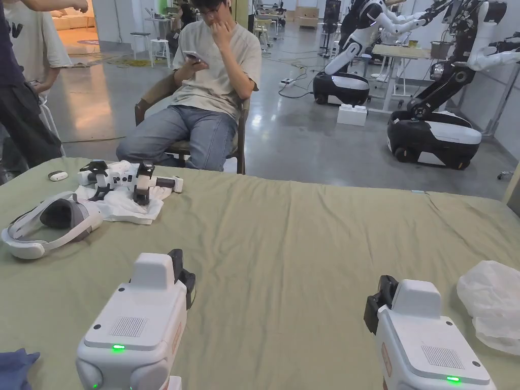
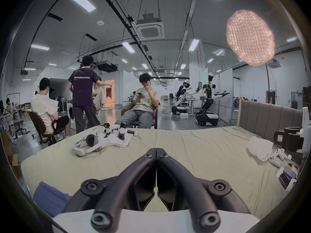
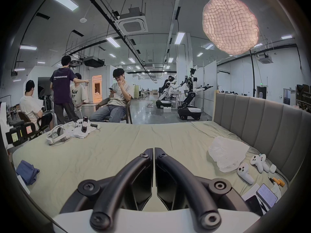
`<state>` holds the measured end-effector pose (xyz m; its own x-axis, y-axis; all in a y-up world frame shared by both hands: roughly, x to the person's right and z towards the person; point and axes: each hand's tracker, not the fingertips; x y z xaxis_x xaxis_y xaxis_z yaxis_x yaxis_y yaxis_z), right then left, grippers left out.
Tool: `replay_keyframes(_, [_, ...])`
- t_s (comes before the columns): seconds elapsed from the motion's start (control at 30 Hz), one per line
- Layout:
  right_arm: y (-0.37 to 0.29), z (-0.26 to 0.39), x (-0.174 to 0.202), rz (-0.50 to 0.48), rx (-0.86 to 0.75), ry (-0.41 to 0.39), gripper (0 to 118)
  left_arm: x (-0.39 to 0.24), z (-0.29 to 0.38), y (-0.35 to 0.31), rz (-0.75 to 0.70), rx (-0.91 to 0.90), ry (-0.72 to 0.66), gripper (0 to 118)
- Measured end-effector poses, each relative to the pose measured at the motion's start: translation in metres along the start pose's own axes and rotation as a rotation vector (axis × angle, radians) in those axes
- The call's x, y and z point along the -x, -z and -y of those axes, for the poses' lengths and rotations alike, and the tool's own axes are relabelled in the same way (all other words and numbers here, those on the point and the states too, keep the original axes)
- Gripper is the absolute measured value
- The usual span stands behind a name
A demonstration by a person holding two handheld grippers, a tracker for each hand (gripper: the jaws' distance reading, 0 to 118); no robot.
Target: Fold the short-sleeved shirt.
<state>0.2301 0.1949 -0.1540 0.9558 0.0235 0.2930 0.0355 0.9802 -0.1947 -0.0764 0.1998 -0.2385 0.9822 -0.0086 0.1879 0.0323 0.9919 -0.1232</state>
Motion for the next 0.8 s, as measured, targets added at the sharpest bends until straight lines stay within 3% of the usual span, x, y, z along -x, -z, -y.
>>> replay_keyframes(0.13, [0.001, -0.002, -0.002, 0.003, -0.003, -0.007, 1, 0.004, -0.001, 0.004, 0.002, -0.002, -0.001, 1])
replay_keyframes(0.2, [0.002, -0.001, -0.003, 0.015, -0.006, -0.013, 4, 0.005, -0.001, 0.005, 0.012, 0.000, -0.003, 8])
replay_keyframes(0.27, [0.003, -0.001, -0.003, 0.021, -0.004, -0.019, 23, 0.008, -0.004, 0.005, 0.016, 0.004, -0.004, 31])
replay_keyframes(0.33, [0.002, 0.000, -0.004, 0.025, -0.005, -0.016, 57, 0.009, -0.004, 0.004, 0.020, 0.005, -0.013, 58])
replay_keyframes(0.37, [0.002, 0.000, -0.004, 0.029, -0.005, -0.014, 67, 0.010, -0.004, 0.004, 0.025, 0.003, -0.019, 70])
replay_keyframes(0.43, [0.001, 0.001, -0.004, 0.050, -0.019, -0.010, 72, 0.012, -0.005, 0.005, 0.011, -0.006, -0.012, 87])
replay_keyframes(0.7, [0.001, -0.004, -0.009, 0.023, -0.034, 0.060, 78, 0.013, -0.008, 0.008, -0.053, -0.012, 0.027, 92])
replay_keyframes(0.8, [0.004, -0.008, -0.008, 0.062, -0.030, 0.059, 79, 0.015, -0.006, 0.008, -0.049, -0.017, 0.028, 98])
